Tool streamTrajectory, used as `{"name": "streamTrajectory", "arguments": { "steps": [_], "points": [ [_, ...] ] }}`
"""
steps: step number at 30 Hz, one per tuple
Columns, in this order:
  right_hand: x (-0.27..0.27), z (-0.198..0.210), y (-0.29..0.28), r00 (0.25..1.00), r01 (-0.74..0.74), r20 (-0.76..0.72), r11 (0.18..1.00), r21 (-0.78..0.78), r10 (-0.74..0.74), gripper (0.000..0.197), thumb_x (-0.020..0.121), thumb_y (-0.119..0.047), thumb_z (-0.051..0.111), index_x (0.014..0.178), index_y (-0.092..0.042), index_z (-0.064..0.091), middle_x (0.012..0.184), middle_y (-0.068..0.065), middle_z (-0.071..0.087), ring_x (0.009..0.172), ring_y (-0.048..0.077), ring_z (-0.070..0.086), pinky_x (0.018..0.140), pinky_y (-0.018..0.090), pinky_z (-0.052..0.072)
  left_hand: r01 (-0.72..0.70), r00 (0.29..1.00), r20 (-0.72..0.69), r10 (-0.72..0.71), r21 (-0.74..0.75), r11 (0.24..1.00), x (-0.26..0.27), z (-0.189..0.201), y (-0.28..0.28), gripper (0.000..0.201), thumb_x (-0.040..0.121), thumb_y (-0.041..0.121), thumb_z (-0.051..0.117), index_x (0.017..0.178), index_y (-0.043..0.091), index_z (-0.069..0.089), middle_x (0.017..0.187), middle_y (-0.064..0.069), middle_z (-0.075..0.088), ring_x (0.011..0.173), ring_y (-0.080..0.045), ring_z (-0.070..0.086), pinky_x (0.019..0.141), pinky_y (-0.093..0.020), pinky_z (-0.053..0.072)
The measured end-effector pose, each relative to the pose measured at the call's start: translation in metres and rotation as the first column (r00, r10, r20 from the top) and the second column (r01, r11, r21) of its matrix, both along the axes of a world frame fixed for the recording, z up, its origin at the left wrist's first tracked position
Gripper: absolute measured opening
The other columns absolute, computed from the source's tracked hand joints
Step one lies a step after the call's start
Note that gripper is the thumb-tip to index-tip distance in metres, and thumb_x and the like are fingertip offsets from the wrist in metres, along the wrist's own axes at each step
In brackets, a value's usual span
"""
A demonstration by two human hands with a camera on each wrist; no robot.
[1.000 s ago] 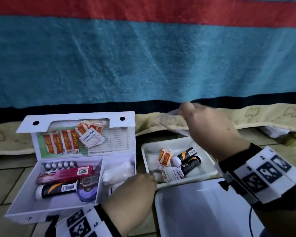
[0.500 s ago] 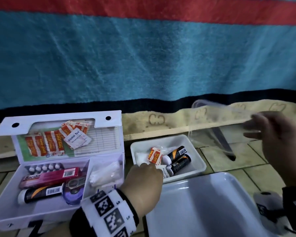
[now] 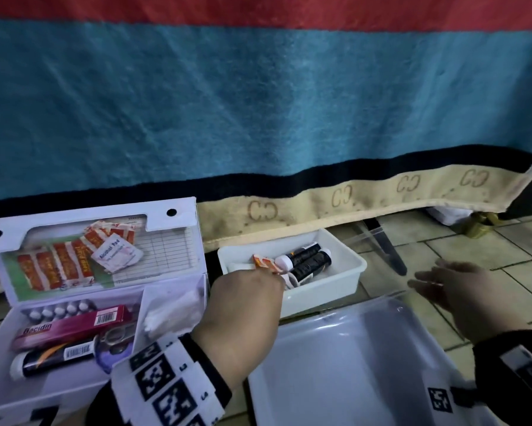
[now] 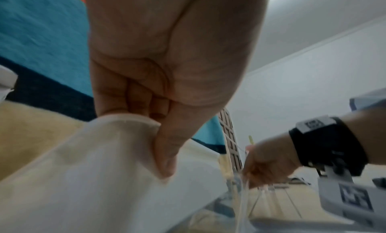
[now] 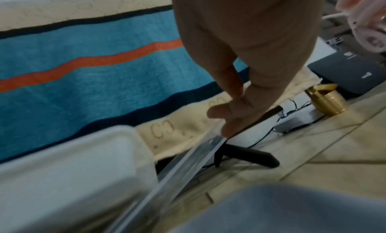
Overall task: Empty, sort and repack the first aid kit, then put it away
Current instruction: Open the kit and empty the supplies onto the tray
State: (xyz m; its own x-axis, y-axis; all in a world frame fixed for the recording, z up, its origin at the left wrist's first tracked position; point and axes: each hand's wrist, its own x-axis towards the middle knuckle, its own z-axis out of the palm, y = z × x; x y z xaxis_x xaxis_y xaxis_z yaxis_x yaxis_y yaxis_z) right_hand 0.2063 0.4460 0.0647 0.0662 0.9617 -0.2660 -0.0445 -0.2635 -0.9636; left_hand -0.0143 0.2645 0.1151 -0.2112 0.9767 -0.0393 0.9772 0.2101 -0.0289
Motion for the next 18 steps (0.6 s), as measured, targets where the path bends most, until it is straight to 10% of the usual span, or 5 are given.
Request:
{"name": "streamTrajectory", "arguments": {
  "steps": [6,12,18],
  "points": [
    [-0.039,-0.023,-0.005,0.955,-0.219,0.187,0.972,-0.079,0.231,0.02,0.085,0.01,0.056,0.076,-0.007,0.053,0.072,0.011,0.056,0.051,0.013,0.065,0.056,0.021,0.057,0.048,0.999,0.001,-0.048,0.051,0.998,-0.002,-0.002,0.009,0.027,0.079,-0.004,0.043,0.081,0.023,0.038,0.094,0.0,0.059,0.089,-0.027,0.06,0.051,-0.027,0.026],
    [-0.06,-0.036,-0.009,0.861,-0.283,0.415,0.955,-0.086,0.293,0.015,0.076,0.009,0.063,0.069,-0.004,0.064,0.064,0.012,0.061,0.057,0.02,0.057,0.063,0.03,0.052,0.041,0.999,-0.022,-0.042,-0.04,0.998,-0.003,-0.017,0.018,0.037,0.078,-0.008,0.042,0.103,0.013,0.059,0.105,-0.007,0.063,0.096,-0.029,0.061,0.062,-0.031,0.034],
    [-0.056,-0.025,-0.015,0.619,-0.477,0.65,0.868,-0.136,0.442,0.01,0.069,-0.006,0.076,0.063,-0.008,0.068,0.052,0.0,0.051,0.053,0.017,0.043,0.052,0.025,0.035,-0.021,0.999,-0.032,0.016,-0.135,0.991,-0.007,-0.03,0.022,0.034,0.081,-0.008,0.044,0.102,0.012,0.062,0.102,-0.008,0.063,0.092,-0.029,0.061,0.063,-0.032,0.036]
  ]
}}
